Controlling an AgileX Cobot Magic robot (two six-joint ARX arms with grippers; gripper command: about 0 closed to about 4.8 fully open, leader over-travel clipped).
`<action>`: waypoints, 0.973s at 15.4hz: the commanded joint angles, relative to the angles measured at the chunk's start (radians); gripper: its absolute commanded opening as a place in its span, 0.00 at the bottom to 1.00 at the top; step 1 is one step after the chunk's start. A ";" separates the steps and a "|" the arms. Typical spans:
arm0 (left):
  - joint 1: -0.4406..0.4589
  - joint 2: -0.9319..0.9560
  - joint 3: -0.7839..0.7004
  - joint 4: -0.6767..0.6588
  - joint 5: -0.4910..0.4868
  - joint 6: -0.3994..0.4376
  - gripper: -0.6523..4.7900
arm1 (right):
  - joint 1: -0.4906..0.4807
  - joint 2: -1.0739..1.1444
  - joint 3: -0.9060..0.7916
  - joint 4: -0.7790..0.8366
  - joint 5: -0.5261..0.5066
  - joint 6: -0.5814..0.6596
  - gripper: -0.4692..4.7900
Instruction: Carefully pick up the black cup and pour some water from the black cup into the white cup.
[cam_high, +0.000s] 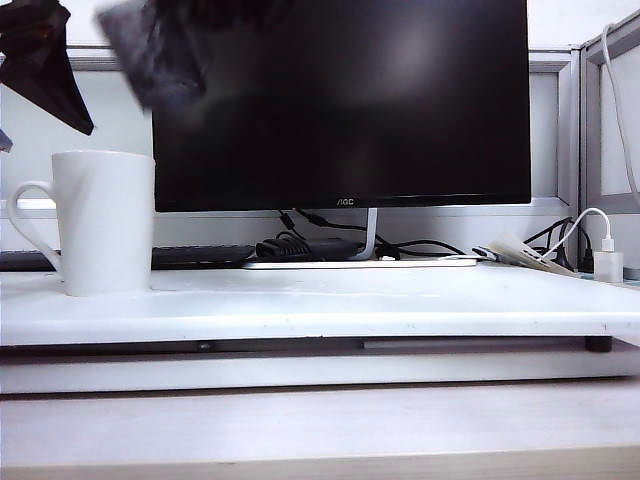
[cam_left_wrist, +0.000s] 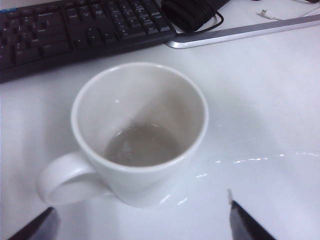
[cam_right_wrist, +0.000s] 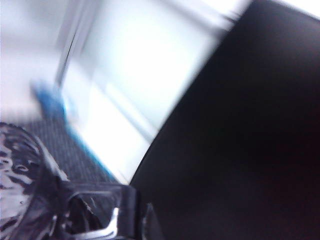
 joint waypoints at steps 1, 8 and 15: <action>-0.001 -0.014 0.008 0.047 0.010 -0.003 1.00 | -0.070 -0.100 0.010 0.039 0.002 0.307 0.09; -0.105 -0.061 0.068 0.224 0.223 -0.130 1.00 | -0.194 -0.450 -0.070 -0.271 0.052 0.355 0.09; -0.460 0.074 0.129 0.298 0.025 -0.085 1.00 | -0.195 -0.780 -0.732 -0.127 0.219 0.510 0.09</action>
